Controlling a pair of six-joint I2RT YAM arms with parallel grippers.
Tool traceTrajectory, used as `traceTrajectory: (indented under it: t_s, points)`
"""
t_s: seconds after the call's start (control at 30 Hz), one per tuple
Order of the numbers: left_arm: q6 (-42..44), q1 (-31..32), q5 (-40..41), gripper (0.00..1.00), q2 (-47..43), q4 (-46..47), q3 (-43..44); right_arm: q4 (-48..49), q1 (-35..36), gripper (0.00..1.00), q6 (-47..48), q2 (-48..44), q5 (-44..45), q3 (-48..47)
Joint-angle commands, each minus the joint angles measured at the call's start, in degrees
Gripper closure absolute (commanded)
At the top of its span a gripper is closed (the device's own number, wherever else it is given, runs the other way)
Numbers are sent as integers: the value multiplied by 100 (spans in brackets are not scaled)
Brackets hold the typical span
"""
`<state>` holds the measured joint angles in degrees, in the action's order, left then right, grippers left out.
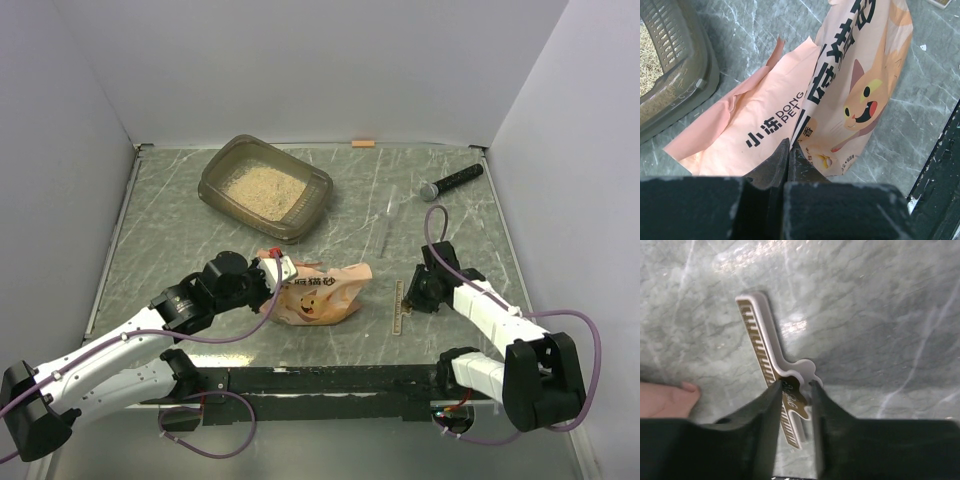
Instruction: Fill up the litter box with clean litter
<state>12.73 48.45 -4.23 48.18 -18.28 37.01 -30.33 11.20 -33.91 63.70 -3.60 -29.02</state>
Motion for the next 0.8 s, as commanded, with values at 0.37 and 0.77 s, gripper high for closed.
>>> traceTrajectory:
  t_s: [0.37,0.77]
  points:
    - [-69,-19,10,90,-46,326,315,28,-48,100,-63,-613,122,-7]
    - [-271,-19,-596,57,428,-861,1966,-1019,119,100,780,-1334,149,-2036]
